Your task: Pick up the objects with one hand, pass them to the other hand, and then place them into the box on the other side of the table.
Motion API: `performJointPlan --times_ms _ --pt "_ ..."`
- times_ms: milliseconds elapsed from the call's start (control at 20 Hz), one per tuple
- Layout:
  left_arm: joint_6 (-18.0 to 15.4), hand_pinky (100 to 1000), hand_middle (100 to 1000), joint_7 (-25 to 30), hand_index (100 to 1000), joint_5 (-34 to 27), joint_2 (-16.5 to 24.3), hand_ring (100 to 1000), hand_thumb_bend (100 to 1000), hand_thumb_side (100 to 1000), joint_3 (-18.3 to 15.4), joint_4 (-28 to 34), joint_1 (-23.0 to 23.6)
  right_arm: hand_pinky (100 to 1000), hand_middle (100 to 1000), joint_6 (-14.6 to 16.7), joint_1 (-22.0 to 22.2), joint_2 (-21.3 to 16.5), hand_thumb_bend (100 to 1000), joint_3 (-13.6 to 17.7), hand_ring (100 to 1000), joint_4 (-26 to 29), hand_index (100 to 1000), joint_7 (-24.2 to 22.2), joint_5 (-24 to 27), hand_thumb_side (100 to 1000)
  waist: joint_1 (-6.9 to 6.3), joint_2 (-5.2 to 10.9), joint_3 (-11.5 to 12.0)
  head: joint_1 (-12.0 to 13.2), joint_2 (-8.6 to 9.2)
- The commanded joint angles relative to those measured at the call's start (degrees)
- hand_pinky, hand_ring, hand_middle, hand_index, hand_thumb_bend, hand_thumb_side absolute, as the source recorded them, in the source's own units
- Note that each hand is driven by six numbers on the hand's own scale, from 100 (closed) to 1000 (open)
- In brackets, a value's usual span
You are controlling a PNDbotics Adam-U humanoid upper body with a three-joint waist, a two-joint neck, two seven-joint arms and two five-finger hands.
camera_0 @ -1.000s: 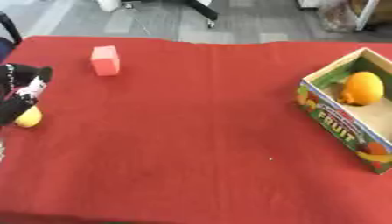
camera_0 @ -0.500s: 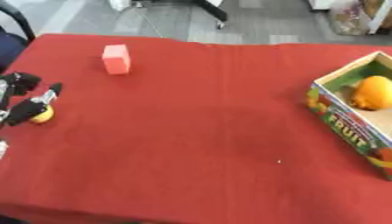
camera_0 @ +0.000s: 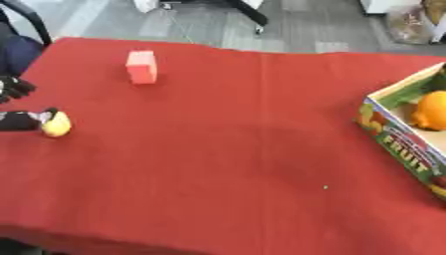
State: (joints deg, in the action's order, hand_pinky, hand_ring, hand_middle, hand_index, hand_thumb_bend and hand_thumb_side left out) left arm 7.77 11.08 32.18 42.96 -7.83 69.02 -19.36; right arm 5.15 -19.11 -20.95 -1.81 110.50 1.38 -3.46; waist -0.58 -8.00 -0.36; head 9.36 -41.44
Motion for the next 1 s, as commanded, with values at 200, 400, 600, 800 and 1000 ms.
performJointPlan --times_ms 200,400,600,800,1000 --pt "-0.94 767 612 7.02 705 4.87 2.2 686 461 182 0.88 -2.73 -2.07 623 572 0.09 -0.53 -0.93 114 0.14 602 0.35 684 -0.24 0.37 283 -0.74 1.06 -0.29 0.16 0.5" --pt "-0.76 743 570 7.05 665 5.9 1.47 640 411 130 1.04 -3.78 -2.46 623 572 0.03 -0.47 -0.93 111 0.14 602 0.32 683 -0.19 0.42 284 -0.74 0.99 -0.36 0.23 0.51" --pt "-0.32 684 478 1.98 569 6.27 0.61 549 306 100 1.03 -4.19 -2.34 623 571 0.06 -0.41 -1.02 102 0.03 601 0.27 682 -0.37 0.43 287 -0.69 0.98 -0.42 0.25 0.55" --pt "-0.04 636 406 -2.83 493 5.63 0.15 486 243 100 1.15 -4.71 -2.09 623 571 0.01 -0.39 -1.05 100 -0.02 601 0.23 681 -0.32 0.55 286 -0.69 0.99 -0.4 0.19 0.55" --pt "-0.65 605 357 -5.64 448 3.68 -0.21 447 186 100 0.97 -4.25 -1.92 623 571 0.04 -0.42 -1.08 100 -0.14 601 0.22 681 -0.45 0.59 286 -0.66 1.03 -0.31 0.02 0.58"
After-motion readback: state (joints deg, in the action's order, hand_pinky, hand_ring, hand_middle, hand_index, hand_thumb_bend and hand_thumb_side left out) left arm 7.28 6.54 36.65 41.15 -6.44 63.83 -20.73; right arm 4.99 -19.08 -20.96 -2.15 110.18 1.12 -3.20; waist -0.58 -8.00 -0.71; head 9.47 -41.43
